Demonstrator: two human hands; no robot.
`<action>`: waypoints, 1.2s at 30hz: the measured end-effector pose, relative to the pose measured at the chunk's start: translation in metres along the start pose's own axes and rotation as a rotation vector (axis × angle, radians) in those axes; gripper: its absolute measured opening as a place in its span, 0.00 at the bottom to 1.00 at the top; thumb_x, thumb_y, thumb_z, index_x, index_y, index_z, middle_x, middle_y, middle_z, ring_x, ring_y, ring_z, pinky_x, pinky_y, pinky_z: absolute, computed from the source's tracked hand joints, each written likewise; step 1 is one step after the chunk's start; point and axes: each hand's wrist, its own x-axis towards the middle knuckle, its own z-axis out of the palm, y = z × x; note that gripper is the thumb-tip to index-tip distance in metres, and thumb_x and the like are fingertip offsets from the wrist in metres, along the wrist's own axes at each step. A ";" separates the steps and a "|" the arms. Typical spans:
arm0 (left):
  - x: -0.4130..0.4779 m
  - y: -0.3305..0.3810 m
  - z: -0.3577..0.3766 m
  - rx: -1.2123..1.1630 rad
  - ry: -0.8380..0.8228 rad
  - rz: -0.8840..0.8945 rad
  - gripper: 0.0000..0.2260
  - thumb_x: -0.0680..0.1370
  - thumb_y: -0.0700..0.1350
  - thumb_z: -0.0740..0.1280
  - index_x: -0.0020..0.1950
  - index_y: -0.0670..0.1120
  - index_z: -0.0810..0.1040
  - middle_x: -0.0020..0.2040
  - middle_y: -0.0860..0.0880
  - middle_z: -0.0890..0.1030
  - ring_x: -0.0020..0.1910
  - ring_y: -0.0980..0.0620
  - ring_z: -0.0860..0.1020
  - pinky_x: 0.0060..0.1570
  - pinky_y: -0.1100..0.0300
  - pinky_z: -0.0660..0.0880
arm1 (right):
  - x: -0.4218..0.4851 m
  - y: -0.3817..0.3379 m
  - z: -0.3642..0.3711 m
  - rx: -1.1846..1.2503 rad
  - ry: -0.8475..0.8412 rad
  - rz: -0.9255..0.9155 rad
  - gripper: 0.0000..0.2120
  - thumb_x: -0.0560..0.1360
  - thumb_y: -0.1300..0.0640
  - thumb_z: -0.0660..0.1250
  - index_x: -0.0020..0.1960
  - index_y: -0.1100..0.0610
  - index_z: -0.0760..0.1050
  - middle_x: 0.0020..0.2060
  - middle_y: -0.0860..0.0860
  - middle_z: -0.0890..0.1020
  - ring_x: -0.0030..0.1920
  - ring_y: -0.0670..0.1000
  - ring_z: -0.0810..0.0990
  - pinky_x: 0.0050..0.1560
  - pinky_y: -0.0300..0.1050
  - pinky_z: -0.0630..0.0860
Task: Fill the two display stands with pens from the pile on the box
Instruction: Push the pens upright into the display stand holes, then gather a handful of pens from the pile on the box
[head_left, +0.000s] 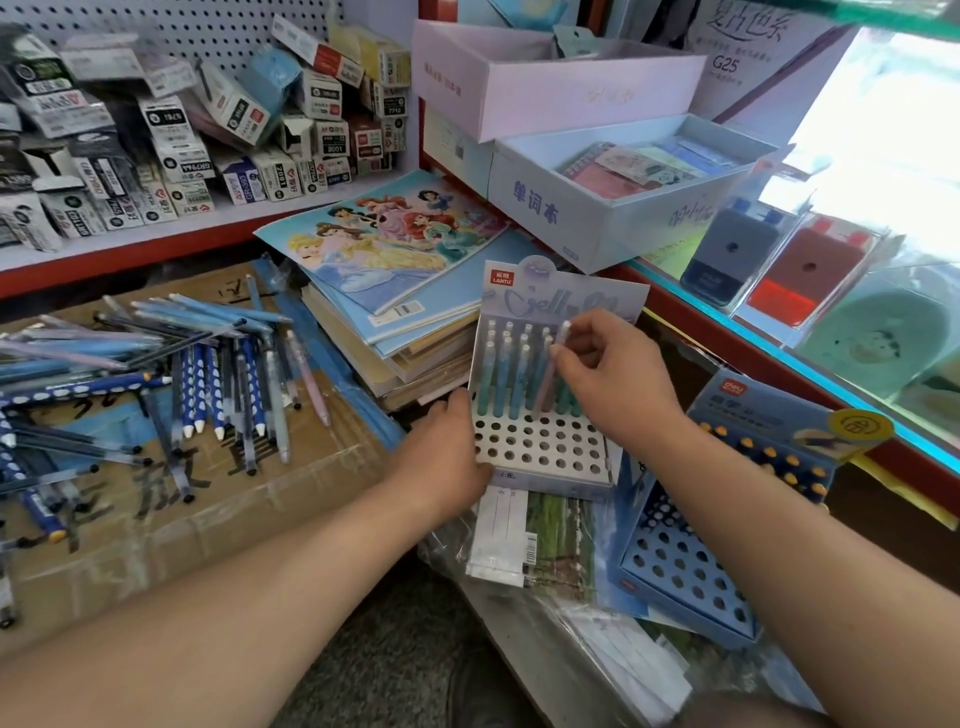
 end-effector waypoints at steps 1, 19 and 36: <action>0.000 0.000 -0.001 0.000 -0.005 -0.003 0.28 0.73 0.47 0.74 0.69 0.54 0.64 0.59 0.52 0.77 0.55 0.51 0.78 0.53 0.48 0.80 | 0.000 0.000 0.000 0.005 0.001 0.001 0.06 0.80 0.53 0.69 0.57 0.48 0.77 0.46 0.42 0.81 0.47 0.41 0.81 0.46 0.35 0.77; 0.001 -0.005 -0.008 -0.060 -0.024 0.036 0.32 0.74 0.45 0.75 0.74 0.50 0.64 0.64 0.50 0.77 0.59 0.51 0.77 0.56 0.53 0.77 | 0.004 0.016 0.025 -0.190 -0.048 0.018 0.06 0.77 0.49 0.73 0.52 0.49 0.81 0.42 0.43 0.84 0.44 0.45 0.83 0.49 0.54 0.83; -0.027 -0.015 -0.053 -0.118 0.142 0.036 0.31 0.78 0.48 0.73 0.78 0.48 0.65 0.71 0.47 0.73 0.69 0.49 0.73 0.69 0.51 0.72 | -0.019 -0.028 0.017 -0.126 -0.298 0.041 0.06 0.78 0.49 0.71 0.49 0.51 0.79 0.40 0.50 0.83 0.40 0.52 0.83 0.40 0.51 0.84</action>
